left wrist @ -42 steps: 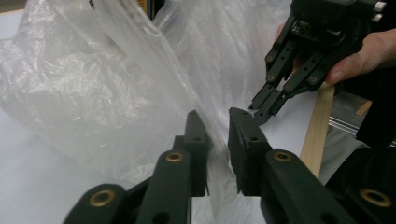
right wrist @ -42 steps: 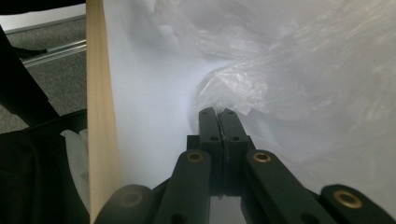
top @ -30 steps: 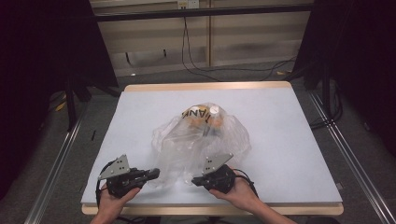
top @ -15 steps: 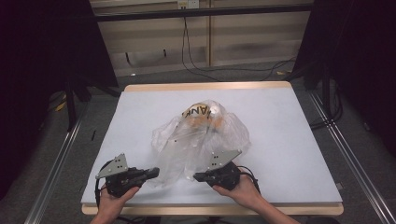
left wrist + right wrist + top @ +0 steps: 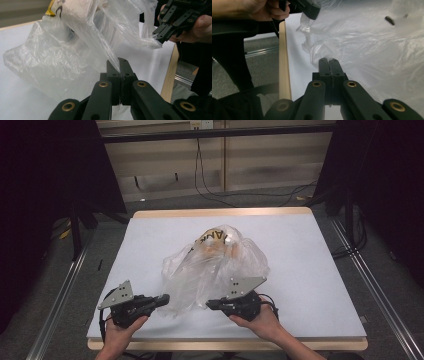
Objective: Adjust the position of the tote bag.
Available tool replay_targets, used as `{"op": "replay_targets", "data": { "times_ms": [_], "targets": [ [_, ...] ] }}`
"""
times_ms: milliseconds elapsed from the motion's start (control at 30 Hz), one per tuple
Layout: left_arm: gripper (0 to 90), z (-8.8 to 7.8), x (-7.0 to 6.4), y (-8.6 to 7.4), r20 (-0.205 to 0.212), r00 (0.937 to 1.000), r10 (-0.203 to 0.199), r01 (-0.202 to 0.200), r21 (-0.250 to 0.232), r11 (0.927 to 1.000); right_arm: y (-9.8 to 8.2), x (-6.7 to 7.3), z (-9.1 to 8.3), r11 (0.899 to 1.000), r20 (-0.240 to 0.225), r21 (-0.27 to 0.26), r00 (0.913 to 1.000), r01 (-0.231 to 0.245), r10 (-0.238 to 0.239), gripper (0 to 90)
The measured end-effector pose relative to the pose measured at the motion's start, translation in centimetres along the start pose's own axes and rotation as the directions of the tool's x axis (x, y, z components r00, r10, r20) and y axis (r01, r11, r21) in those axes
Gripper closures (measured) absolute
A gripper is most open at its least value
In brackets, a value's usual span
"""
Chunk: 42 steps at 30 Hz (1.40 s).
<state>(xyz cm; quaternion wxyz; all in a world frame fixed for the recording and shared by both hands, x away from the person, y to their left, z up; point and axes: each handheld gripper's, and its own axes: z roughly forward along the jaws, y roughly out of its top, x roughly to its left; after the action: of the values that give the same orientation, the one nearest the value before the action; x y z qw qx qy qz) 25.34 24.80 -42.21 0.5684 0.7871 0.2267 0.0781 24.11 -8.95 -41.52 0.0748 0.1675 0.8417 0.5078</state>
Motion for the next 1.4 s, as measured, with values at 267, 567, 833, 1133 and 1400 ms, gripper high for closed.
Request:
{"op": "replay_targets", "data": {
  "times_ms": [267,567,833,1133,1400],
  "targets": [
    [89.2,0.7,-0.3,2.0,0.011,0.9994,0.032,-0.032,-0.025,0.9992,1.6,-1.0,-2.3,0.997,0.041,-0.078,0.9991,0.008,-0.005,90.0],
    [89.2,0.7,-0.3,3.6,-0.009,0.9971,0.076,-0.076,-0.036,0.9964,2.8,-1.4,-3.4,0.993,0.065,-0.117,0.9976,0.032,-0.025,90.0],
    [89.5,1.2,-0.2,5.1,-0.021,0.9965,0.081,-0.082,-0.062,0.9947,4.2,-2.1,-5.0,0.984,0.09,-0.176,0.9957,0.04,-0.025,90.0],
    [89.5,1.9,0.0,6.9,-0.011,0.9956,0.093,-0.094,-0.105,0.9901,5.3,-3.0,-6.9,0.97,0.134,-0.239,0.9908,0.05,-0.017,90.0],
    [89.5,2.5,0.7,8.5,-0.017,0.9949,0.099,-0.101,-0.122,0.9874,6.1,-4.4,-7.9,0.961,0.163,-0.273,0.9867,0.047,-0.002,90.0]
  ]
}}
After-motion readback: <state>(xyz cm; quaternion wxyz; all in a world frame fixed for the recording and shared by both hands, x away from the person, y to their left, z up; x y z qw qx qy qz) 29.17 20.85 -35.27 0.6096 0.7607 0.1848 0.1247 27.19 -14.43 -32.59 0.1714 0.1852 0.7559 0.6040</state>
